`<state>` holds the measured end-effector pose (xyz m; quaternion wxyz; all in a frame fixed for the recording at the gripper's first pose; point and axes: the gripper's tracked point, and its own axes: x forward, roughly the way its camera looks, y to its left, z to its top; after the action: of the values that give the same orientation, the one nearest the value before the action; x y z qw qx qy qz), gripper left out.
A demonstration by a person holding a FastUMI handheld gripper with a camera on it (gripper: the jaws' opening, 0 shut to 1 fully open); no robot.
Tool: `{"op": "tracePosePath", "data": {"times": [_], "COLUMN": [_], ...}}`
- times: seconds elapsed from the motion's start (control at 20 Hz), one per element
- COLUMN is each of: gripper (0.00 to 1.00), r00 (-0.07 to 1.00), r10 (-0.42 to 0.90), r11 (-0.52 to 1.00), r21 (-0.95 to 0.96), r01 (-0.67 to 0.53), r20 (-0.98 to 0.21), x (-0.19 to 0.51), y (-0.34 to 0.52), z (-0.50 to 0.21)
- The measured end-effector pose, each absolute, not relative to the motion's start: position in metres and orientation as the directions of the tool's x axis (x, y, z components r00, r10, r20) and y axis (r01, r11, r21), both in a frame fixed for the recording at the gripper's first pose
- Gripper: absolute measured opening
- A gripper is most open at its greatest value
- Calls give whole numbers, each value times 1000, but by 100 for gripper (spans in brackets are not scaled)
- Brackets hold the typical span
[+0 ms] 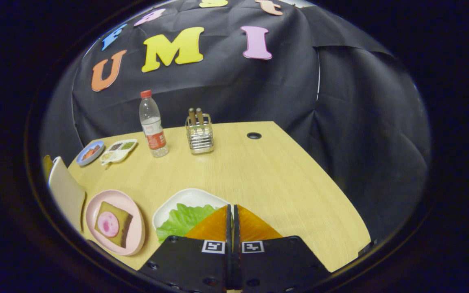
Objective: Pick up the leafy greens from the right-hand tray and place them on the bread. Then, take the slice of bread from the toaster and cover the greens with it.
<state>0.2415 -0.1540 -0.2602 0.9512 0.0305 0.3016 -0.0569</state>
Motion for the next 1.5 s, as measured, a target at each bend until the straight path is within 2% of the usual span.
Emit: {"op": "tracePosePath", "data": {"times": [0.3, 0.65, 1.2, 1.5], "gripper": [0, 0, 0, 0], "r00": [866, 891, 915, 881], "r10": [-61, -26, 161, 271], "r11": [997, 1000, 981, 953], "r21": [19, 1, -39, -18], "r01": [81, 30, -188, -301], "r20": [-496, -453, -371, -389], "x": [234, 219, 170, 160], "y": [-130, -89, 68, 154], "z": [-206, -177, -128, -154]}}
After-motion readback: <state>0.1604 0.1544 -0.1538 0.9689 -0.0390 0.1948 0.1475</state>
